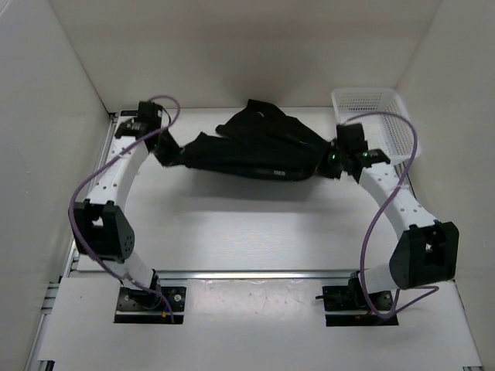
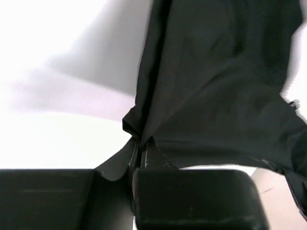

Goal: Fold and stack the shorts
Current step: Flatten the shorts out

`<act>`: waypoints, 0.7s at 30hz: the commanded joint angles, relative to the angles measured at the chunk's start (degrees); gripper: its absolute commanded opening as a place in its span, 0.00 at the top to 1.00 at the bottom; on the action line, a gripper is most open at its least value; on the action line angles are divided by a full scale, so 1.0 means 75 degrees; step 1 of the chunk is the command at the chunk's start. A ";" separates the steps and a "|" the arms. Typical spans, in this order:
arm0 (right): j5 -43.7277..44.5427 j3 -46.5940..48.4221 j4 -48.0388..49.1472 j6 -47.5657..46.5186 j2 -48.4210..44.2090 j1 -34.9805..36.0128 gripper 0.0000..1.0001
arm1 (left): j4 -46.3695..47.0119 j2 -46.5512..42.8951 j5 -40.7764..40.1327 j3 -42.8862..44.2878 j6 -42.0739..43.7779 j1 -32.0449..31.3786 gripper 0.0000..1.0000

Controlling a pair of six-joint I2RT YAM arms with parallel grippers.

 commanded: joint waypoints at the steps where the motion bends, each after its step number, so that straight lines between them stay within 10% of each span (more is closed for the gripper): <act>1: -0.0049 -0.1606 -0.0420 -0.0126 -0.0826 0.0538 1.00 | -0.0036 -0.1298 -0.0629 -0.2520 0.0009 -0.0157 0.90; 4: -0.0049 -0.3189 -0.0349 0.0074 -0.1728 0.1077 1.00 | 0.0128 -0.2098 -0.0619 -0.4515 -0.0074 -0.0228 0.79; 6: -0.0201 -0.3941 -0.0489 0.0040 -0.2176 0.1231 0.63 | 0.0128 -0.2801 -0.0619 -0.5050 -0.0074 -0.0228 0.32; 9: 0.0521 -0.3839 -0.1389 -0.0288 -0.3042 0.1232 0.24 | -0.0130 -0.3237 -0.0888 -0.4772 0.0043 0.0181 0.00; 14: 0.1158 -0.2890 -0.1814 -0.0629 -0.2779 0.0238 0.19 | -0.0340 -0.1931 -0.0994 -0.2516 0.0382 -0.0004 0.11; 21: 0.0572 -0.1252 -0.0783 -0.0290 -0.0564 -0.0302 0.44 | -0.0563 0.0835 -0.0994 0.0289 0.0641 -0.0627 0.36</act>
